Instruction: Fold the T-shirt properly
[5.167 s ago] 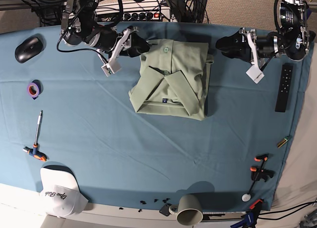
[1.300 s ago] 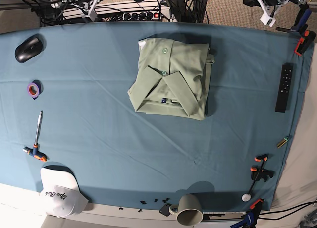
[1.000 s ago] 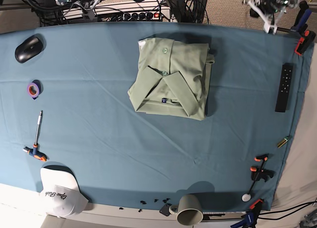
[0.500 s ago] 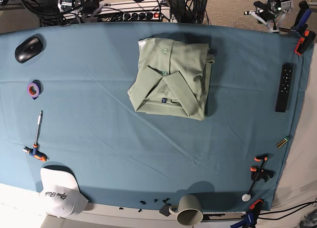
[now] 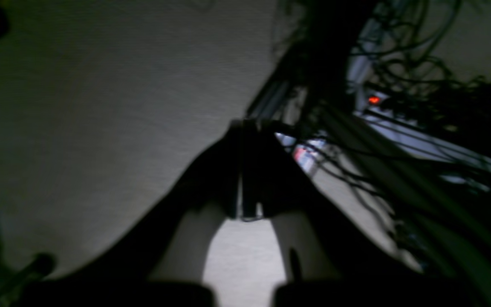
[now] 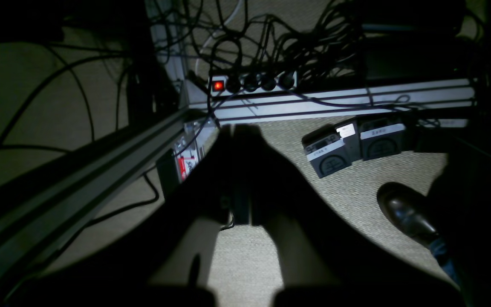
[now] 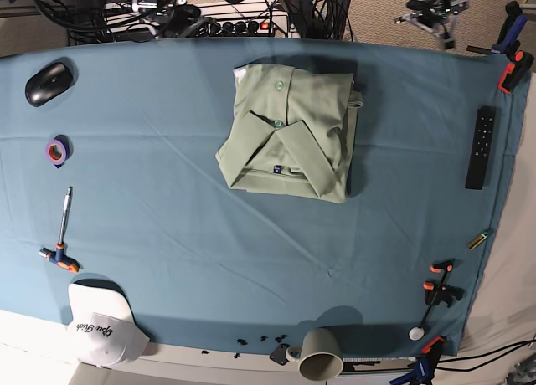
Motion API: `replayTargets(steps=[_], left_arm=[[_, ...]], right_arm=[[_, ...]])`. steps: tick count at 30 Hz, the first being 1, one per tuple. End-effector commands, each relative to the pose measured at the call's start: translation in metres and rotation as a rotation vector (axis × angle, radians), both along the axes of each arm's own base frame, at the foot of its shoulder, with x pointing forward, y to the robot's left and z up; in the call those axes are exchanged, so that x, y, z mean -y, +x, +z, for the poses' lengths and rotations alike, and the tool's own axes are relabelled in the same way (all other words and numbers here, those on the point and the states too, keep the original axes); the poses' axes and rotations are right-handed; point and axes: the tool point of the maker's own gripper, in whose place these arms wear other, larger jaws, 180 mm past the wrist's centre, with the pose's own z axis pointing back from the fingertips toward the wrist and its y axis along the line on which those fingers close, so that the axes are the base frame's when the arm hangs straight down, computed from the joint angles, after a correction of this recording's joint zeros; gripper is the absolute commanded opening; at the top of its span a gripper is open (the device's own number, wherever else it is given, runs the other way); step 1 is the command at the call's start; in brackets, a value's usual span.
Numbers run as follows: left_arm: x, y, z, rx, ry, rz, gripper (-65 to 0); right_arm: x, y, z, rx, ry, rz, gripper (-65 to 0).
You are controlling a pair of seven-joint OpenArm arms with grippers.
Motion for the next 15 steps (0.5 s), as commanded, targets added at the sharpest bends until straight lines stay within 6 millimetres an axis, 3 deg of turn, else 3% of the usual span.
replayTargets(steps=[1,5,8,15], left_arm=[[0.003,0.000,0.000,0.003,-0.006,-0.011,-65.0],[0.039,0.008,-0.003,0.051,-0.034,-0.108,-65.0],[0.072,0.014,-0.004,0.100,-0.038,-0.297,-65.0],[0.143,0.001,-0.006,0.134,-0.059,-0.713,-65.0]], right_arm=[[0.006,0.007,0.003,0.033,-0.019,-0.009,-65.0],[0.017,0.015,0.006,0.080,-0.073,-0.035,-65.0],[0.029,0.017,0.007,0.089,-0.137,-0.063,-65.0],[0.042,0.016,0.008,0.091,-0.201,-0.096,-65.0]])
